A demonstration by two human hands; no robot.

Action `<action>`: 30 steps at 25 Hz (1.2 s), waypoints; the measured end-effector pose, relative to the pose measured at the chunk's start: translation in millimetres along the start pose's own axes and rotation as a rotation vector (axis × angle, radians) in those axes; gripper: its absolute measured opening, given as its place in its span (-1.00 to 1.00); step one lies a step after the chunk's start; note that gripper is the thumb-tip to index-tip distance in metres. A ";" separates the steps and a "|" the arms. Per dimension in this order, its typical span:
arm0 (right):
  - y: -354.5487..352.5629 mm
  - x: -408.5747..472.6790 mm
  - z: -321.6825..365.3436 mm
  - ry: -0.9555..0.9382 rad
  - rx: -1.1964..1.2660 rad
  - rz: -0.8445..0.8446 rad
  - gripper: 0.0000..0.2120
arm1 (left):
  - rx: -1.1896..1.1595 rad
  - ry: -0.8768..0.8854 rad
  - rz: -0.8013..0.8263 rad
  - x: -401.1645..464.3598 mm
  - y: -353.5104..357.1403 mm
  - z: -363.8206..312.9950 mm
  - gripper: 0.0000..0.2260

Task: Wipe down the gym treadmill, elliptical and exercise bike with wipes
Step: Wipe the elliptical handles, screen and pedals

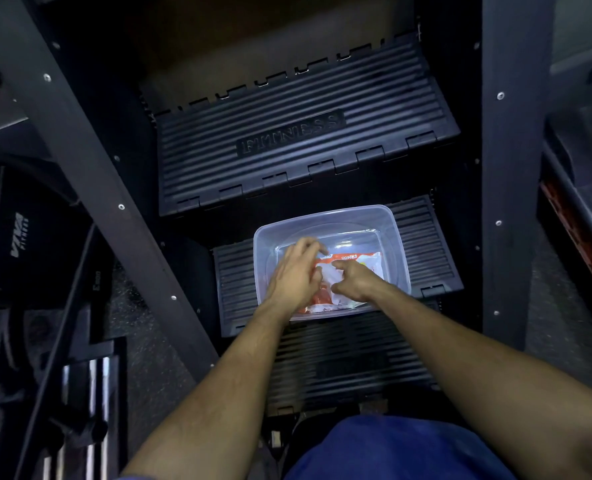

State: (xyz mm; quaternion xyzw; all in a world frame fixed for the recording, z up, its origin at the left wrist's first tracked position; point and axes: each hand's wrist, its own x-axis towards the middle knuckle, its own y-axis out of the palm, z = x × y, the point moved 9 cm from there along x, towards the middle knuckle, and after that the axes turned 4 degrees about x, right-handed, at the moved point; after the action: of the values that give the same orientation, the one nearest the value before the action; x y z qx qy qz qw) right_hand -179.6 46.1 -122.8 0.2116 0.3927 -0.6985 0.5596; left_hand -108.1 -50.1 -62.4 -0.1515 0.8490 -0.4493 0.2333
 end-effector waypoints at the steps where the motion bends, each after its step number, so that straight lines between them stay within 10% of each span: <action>1: 3.2 -0.9 2.6 -0.018 -0.028 0.032 -0.35 | 0.067 0.089 0.079 3.3 3.5 -11.6 -0.56; 6: 16.0 -3.9 9.3 -0.074 -0.233 0.179 -0.38 | 0.076 0.075 0.410 5.3 25.8 -7.6 -0.51; 11: -4.5 9.6 -1.4 -0.064 -0.159 -0.031 -0.70 | 0.174 0.018 0.507 -2.6 43.2 15.4 -0.53; 25: -30.5 -41.8 12.1 -0.436 -0.141 -0.161 -0.80 | 0.541 0.099 0.411 0.6 52.9 28.9 -0.67; 30: -38.1 -36.5 8.3 -0.308 -0.096 -0.177 -0.88 | 0.548 0.097 0.410 3.4 52.9 28.7 -0.65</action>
State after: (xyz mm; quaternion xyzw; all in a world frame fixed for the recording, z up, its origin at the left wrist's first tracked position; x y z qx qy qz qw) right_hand -204.2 64.5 -79.1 0.0398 0.3524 -0.7497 0.5588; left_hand -98.2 -42.5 -121.3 0.1119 0.7196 -0.6111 0.3103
